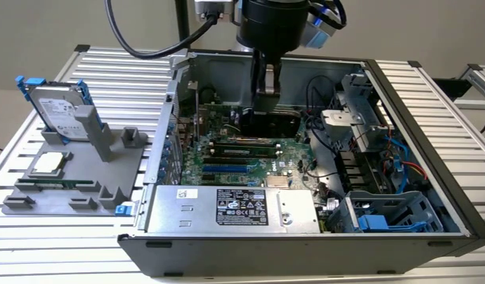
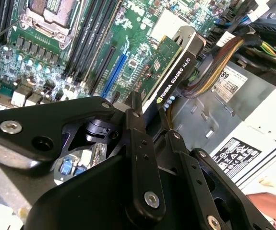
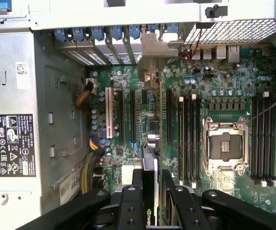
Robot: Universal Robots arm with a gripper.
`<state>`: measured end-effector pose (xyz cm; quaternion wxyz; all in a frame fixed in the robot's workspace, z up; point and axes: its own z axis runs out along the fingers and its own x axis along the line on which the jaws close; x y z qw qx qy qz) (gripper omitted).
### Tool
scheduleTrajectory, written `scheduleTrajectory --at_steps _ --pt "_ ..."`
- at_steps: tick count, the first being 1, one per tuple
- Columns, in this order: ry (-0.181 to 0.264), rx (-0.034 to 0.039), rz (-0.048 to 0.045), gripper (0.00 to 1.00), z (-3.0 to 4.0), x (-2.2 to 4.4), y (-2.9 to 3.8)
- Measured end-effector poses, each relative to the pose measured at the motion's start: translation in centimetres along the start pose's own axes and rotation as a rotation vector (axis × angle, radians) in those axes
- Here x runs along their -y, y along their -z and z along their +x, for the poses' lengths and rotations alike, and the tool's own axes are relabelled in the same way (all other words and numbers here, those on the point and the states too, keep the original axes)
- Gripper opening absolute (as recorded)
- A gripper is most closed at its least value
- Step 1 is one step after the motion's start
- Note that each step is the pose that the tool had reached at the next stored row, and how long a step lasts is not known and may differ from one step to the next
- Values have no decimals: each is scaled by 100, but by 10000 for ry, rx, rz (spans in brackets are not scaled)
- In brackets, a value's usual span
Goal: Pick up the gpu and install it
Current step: 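Insert the gpu into the slot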
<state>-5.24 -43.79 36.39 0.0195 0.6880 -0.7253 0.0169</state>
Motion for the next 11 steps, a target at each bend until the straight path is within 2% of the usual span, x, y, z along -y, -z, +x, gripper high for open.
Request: scheduleTrajectory --at_steps 11 --pt "0 -3 0 0 -5 0 -81"
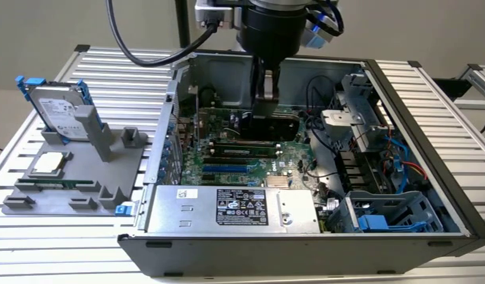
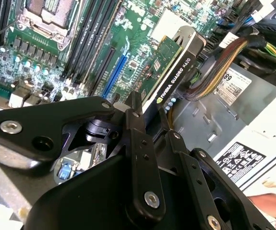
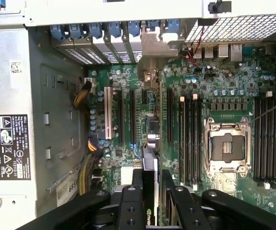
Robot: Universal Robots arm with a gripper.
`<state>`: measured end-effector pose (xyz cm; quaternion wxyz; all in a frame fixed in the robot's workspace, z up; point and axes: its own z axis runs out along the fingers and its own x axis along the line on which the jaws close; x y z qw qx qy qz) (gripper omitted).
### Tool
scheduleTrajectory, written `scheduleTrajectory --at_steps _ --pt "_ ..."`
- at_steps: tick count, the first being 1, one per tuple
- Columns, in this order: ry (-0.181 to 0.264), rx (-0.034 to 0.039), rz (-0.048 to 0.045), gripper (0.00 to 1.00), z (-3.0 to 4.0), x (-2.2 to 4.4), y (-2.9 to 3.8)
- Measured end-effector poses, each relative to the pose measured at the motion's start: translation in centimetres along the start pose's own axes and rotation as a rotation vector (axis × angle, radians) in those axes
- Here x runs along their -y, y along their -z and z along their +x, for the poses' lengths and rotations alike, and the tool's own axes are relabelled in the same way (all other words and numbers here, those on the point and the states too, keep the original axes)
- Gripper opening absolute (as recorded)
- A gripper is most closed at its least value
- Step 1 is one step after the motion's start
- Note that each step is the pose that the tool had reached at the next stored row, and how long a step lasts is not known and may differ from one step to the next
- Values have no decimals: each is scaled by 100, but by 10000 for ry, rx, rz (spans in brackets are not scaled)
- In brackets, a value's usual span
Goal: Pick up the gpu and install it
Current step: 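Insert the gpu into the slot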
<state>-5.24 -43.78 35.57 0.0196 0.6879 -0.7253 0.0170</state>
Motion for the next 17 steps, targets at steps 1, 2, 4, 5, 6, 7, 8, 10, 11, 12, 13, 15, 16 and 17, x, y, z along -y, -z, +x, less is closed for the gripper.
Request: scheduleTrajectory --at_steps 1,2,4,5,6,7,8,10,11,12,13,15,16,17 --pt "0 1 1 0 0 0 -7" --pt "0 0 3 0 -1 0 -14" --pt "-1 2 7 0 -2 0 -29" --pt "-1 1 8 0 -2 0 -36" --pt "-1 1 9 0 -2 0 -42" --pt "-1 1 10 0 -2 0 -49" --pt "-1 1 10 0 -3 0 -56" --pt "-2 0 10 0 -4 1 -66" --pt "-1 -1 10 0 -4 5 -69" --pt "-1 -1 11 0 -5 10 -72" --pt "0 0 10 0 -5 16 -75" --pt "-1 1 11 0 -6 28 -81" --pt "-1 2 11 0 -6 32 -84" --pt "-1 2 11 0 -7 38 -87"
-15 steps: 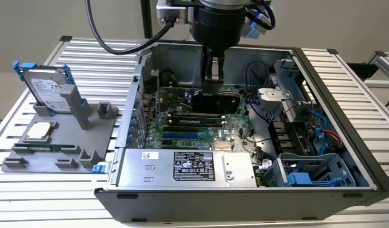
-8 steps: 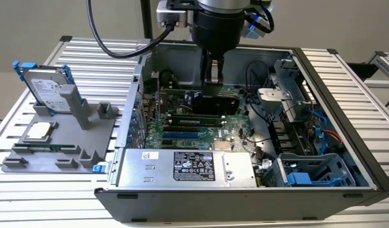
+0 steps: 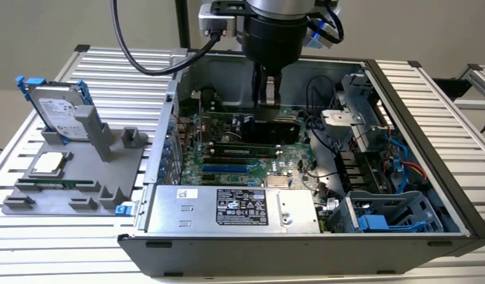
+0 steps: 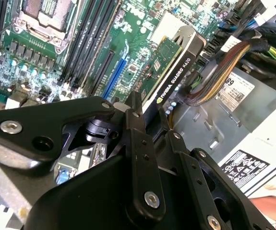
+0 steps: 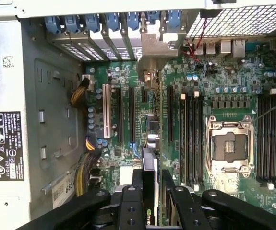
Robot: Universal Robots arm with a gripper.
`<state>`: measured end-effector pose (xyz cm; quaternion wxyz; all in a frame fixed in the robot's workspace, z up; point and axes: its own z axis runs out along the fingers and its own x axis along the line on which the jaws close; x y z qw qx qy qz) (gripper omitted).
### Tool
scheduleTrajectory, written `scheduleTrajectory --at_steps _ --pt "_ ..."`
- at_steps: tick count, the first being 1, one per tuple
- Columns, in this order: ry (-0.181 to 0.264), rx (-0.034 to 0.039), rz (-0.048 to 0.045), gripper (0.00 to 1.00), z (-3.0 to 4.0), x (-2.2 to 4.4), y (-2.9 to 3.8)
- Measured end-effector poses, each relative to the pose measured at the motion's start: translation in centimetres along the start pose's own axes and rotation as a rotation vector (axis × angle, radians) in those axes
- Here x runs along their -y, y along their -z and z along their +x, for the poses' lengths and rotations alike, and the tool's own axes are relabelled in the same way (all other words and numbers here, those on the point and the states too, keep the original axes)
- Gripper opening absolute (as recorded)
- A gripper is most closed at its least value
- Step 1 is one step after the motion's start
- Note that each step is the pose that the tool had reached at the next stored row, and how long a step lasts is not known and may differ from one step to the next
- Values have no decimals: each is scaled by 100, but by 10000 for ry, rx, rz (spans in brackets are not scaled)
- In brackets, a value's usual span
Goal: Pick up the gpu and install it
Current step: 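Insert the gpu into the slot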
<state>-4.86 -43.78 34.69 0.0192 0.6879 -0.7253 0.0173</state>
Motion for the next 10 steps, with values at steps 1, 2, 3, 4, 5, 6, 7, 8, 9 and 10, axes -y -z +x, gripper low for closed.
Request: scheduleTrajectory --at_steps 1,2,3,4,5,6,7,8,9,10 --pt "0 -1 -1 0 0 6 -2" --pt "0 -1 0 0 -1 12 -4" --pt "0 -1 0 0 -1 18 -5" --pt "0 -1 0 0 -1 24 -7" --pt "0 0 0 0 -2 31 -9" --pt "0 1 1 0 -2 40 -11" --pt "1 1 0 0 -3 49 -12" --pt "1 0 0 0 -4 59 -13" --pt "0 0 0 0 -4 70 -14" --pt "1 0 0 0 -5 80 -15"
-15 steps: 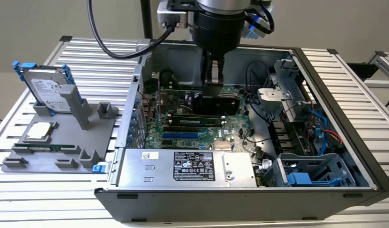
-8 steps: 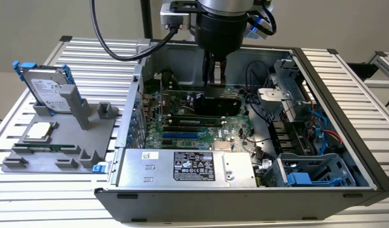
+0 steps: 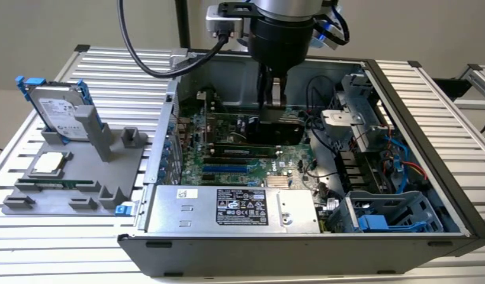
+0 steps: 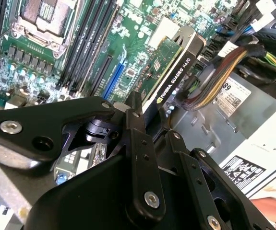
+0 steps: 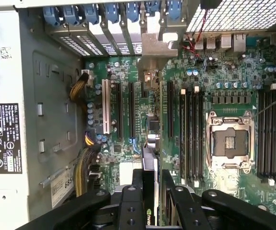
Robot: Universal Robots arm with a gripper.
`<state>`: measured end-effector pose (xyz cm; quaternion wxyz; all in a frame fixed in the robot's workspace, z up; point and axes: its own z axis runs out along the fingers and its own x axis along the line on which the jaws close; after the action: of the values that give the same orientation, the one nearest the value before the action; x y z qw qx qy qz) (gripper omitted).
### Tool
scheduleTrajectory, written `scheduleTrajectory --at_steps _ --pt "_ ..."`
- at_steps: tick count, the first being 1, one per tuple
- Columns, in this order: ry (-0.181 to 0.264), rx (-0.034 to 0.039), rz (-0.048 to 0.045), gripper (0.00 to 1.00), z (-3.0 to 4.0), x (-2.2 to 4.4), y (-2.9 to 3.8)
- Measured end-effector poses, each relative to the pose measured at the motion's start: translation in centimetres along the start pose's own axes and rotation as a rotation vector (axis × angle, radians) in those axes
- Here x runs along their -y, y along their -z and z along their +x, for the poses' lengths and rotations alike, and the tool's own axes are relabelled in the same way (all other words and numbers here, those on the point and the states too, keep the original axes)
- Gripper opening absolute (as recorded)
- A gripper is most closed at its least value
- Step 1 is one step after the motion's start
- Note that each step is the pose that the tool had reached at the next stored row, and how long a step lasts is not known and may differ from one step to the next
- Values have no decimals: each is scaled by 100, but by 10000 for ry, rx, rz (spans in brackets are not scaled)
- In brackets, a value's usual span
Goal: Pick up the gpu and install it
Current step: 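Insert the gpu into the slot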
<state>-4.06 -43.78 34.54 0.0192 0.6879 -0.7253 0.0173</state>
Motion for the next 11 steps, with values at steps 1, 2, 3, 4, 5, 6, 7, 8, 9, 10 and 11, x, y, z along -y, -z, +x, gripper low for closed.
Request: scheduleTrajectory --at_steps 1,2,3,4,5,6,7,8,9,10,11 --pt "0 0 0 0 -1 10 -2" --pt "0 0 0 0 -1 18 -3" --pt "0 0 0 0 -2 25 -5" --pt "0 -1 0 0 -2 31 -7" --pt "0 -2 -1 0 -3 37 -10" --pt "1 -2 -1 0 -3 41 -14" --pt "0 -1 -1 0 -3 42 -19" --pt "-1 0 -1 0 -4 43 -23" --pt "-2 -1 -1 0 -4 43 -27" --pt "-1 0 0 0 -4 44 -34" --pt "0 0 0 0 -5 44 -41"
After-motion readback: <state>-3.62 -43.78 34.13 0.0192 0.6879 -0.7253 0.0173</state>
